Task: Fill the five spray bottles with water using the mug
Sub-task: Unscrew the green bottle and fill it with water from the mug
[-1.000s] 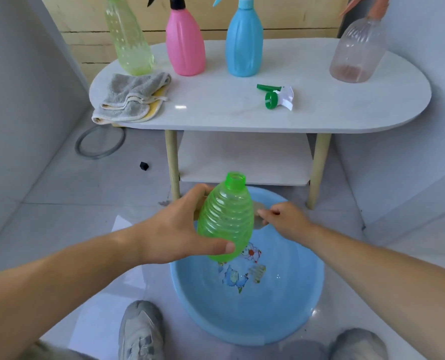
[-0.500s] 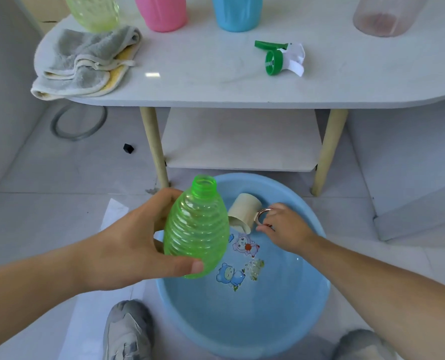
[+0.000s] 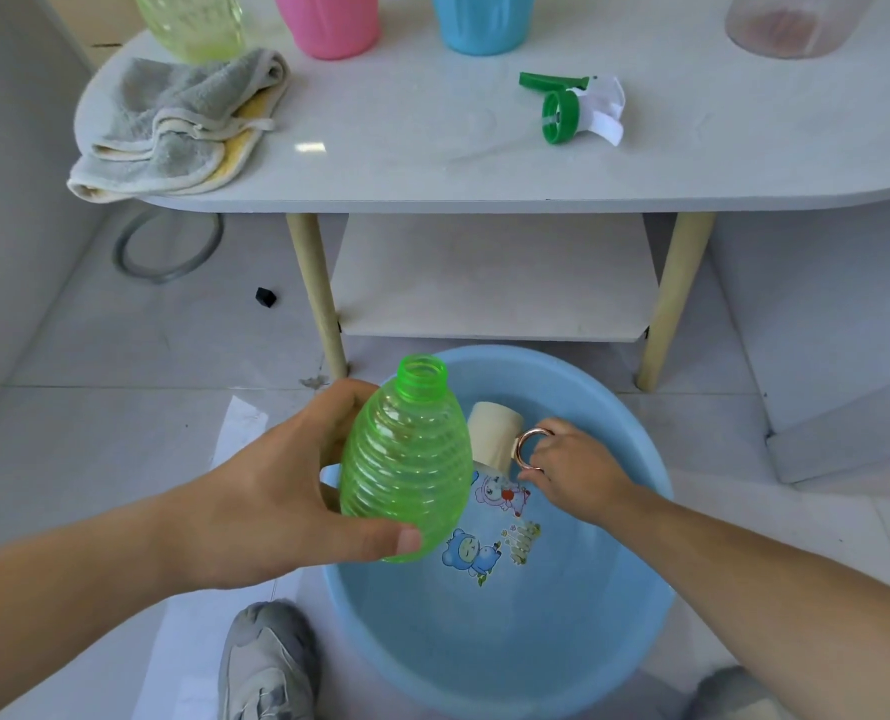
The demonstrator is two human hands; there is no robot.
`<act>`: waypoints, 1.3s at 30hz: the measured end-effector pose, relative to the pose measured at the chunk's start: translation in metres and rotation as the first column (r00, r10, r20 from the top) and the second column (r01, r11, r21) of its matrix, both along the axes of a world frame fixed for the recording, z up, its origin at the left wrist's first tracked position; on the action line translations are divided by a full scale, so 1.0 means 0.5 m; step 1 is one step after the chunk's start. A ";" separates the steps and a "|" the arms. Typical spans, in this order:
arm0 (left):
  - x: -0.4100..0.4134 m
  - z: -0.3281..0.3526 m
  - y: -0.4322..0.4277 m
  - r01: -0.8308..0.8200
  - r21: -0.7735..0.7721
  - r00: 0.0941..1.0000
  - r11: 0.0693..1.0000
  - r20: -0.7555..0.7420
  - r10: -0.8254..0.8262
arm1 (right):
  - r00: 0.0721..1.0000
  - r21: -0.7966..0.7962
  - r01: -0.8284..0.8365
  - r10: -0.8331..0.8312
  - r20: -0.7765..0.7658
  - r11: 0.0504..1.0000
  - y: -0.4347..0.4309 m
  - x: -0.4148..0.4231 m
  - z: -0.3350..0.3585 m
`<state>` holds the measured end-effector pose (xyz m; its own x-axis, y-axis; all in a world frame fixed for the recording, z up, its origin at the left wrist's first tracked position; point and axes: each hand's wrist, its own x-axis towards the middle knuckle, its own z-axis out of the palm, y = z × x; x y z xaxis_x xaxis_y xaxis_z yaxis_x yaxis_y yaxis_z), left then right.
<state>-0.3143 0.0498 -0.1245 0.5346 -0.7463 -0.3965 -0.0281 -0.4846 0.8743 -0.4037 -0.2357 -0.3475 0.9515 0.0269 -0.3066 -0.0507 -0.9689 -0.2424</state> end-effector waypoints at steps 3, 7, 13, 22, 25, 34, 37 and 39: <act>0.001 0.003 0.002 0.004 0.000 1.000 1.000 0.006 -0.004 | 0.997 0.034 0.073 -0.072 -0.018 0.997 0.009 -0.005 -0.005; 0.000 0.005 0.004 0.005 -0.001 1.000 1.000 0.029 -0.005 | 0.984 0.116 0.171 -0.164 -0.066 0.978 0.042 -0.006 0.019; 0.001 0.020 0.008 0.011 0.021 0.994 1.000 0.112 -0.014 | 0.834 0.575 0.548 -0.449 -0.321 0.607 0.068 -0.016 0.076; 0.010 0.074 0.011 0.003 -0.040 0.966 0.999 0.260 0.008 | 0.749 0.778 0.601 -0.468 -0.469 0.182 0.046 -0.022 0.274; 0.013 0.096 0.010 -0.019 -0.067 0.952 0.998 0.304 0.038 | 0.749 0.813 0.562 -0.510 -0.423 0.150 0.038 -0.030 0.379; -0.023 0.138 0.005 -0.089 -0.147 0.946 0.985 0.297 0.130 | 0.714 0.892 0.421 -0.666 -0.216 0.162 0.047 -0.092 0.618; -0.035 0.144 0.000 -0.082 -0.154 0.947 0.985 0.297 0.126 | 0.702 0.911 0.372 -0.696 -0.150 0.179 0.057 -0.112 0.673; -0.040 0.146 -0.003 -0.083 -0.147 0.950 0.986 0.288 0.122 | 0.692 0.921 0.345 -0.713 -0.117 0.183 0.064 -0.120 0.698</act>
